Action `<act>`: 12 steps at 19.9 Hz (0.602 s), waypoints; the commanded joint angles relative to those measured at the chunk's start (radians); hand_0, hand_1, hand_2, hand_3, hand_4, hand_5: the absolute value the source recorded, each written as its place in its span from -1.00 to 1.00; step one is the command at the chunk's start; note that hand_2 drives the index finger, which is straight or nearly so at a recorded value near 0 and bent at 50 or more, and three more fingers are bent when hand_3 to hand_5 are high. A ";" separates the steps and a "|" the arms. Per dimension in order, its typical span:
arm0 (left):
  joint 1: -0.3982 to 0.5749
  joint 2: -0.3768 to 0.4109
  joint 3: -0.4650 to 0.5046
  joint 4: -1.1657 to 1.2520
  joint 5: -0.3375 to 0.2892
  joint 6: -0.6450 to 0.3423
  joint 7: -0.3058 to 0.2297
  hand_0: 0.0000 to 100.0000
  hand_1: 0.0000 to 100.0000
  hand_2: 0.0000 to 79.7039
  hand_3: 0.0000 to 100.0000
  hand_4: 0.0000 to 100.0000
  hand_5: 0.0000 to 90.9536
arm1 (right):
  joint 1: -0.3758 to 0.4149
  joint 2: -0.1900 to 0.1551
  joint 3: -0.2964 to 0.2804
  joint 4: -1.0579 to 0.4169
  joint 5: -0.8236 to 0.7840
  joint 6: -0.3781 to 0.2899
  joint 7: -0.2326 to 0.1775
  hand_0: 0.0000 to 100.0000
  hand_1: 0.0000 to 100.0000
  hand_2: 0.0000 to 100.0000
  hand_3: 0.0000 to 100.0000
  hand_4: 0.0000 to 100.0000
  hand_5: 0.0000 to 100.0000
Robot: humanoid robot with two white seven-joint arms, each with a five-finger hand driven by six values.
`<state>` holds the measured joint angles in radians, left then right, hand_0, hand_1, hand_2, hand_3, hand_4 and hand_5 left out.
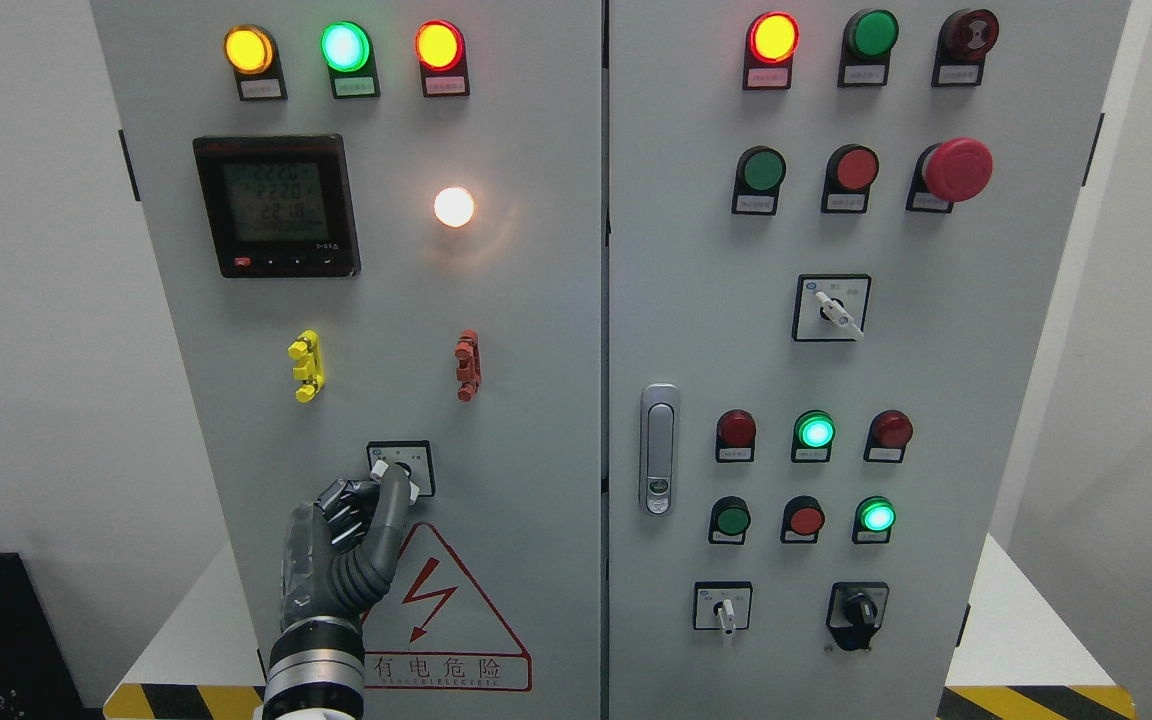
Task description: Turn on light switch 1
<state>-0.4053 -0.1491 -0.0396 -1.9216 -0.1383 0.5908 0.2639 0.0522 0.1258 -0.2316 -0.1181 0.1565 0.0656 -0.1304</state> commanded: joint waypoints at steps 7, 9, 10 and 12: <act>0.000 -0.001 0.000 0.003 0.000 0.000 0.000 0.00 -0.12 0.45 0.62 0.79 0.78 | 0.000 0.000 0.000 0.000 0.000 0.000 0.000 -0.39 -1.00 -1.00 -1.00 -1.00 -1.00; 0.000 -0.001 0.000 0.003 0.000 0.000 0.000 -0.16 -0.11 0.45 0.63 0.79 0.78 | 0.000 0.000 0.000 0.000 0.000 0.000 0.000 -0.39 -1.00 -1.00 -1.00 -1.00 -1.00; -0.001 0.000 0.000 0.003 0.000 0.000 0.000 -0.19 -0.11 0.45 0.63 0.79 0.78 | -0.002 0.000 0.000 0.000 0.000 0.000 0.000 -0.39 -1.00 -1.00 -1.00 -1.00 -1.00; -0.001 0.000 0.000 0.003 0.000 0.000 0.000 -0.35 -0.13 0.46 0.64 0.79 0.78 | -0.002 0.000 0.000 0.000 0.000 0.000 0.000 -0.39 -1.00 -1.00 -1.00 -1.00 -1.00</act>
<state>-0.4047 -0.1492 -0.0387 -1.9193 -0.1382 0.5916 0.2684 0.0521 0.1258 -0.2316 -0.1181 0.1565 0.0657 -0.1303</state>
